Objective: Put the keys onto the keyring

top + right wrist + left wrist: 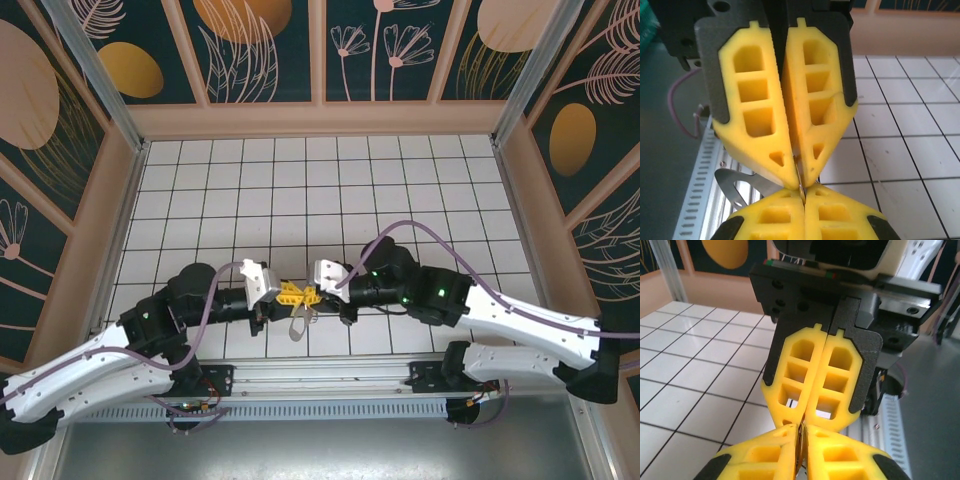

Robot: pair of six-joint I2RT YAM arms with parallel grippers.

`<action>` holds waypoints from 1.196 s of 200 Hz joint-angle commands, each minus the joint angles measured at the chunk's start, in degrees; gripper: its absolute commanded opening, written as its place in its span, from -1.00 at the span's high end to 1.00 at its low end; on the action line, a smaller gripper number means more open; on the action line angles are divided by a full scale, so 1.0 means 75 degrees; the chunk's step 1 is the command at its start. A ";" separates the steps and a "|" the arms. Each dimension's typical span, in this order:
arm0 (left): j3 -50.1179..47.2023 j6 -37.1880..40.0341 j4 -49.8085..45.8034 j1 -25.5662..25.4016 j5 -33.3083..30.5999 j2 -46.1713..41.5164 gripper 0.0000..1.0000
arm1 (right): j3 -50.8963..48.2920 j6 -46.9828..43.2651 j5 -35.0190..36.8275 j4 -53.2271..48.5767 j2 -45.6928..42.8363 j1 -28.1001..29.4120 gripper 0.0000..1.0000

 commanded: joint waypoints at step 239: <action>-0.1538 -0.0960 0.3436 -0.0059 0.0521 -0.1355 1.00 | -0.1000 0.0501 -0.0780 0.2886 -0.0672 -0.0124 1.00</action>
